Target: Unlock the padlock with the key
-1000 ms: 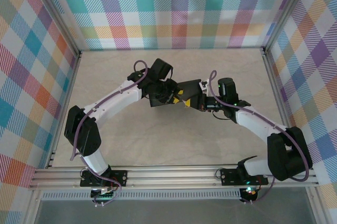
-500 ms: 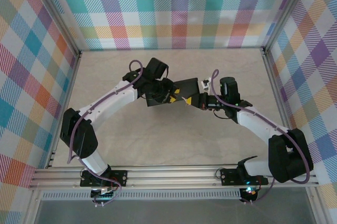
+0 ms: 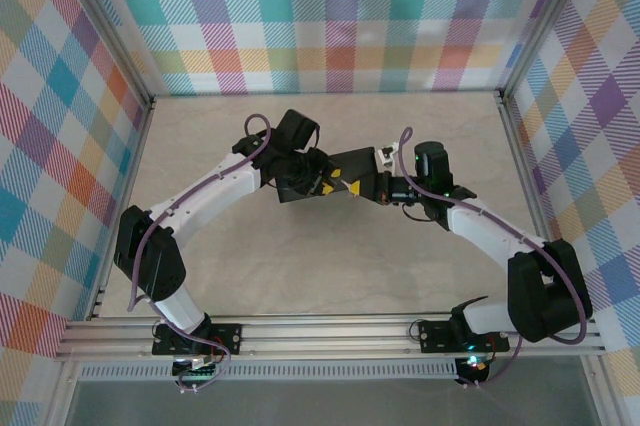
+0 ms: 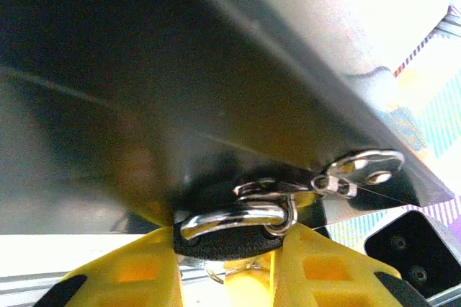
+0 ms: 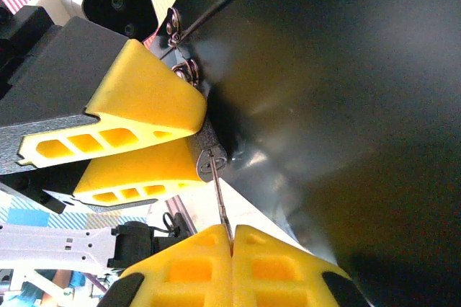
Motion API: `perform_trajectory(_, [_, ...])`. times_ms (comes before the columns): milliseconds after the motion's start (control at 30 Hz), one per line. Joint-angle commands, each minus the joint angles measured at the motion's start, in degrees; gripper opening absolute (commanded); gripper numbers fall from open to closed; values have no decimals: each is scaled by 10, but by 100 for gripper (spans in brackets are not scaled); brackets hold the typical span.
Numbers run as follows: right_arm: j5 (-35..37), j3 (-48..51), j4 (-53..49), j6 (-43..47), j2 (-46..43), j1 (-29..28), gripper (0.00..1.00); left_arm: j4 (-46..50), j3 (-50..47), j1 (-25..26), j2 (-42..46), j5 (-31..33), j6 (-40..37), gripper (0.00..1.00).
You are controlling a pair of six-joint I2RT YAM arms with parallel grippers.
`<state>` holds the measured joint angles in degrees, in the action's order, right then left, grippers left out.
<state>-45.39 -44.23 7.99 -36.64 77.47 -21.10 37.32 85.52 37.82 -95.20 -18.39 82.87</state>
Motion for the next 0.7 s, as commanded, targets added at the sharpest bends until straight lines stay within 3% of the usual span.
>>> perform_trajectory(0, [-16, -22, 26, 0, 11, -9, 0, -45, 4, -1, 34, -9, -10, 0])
perform_trajectory(667, [-33, -28, 66, -10, 35, -27, 0, -59, -7, -1, 40, -9, -3, 0])
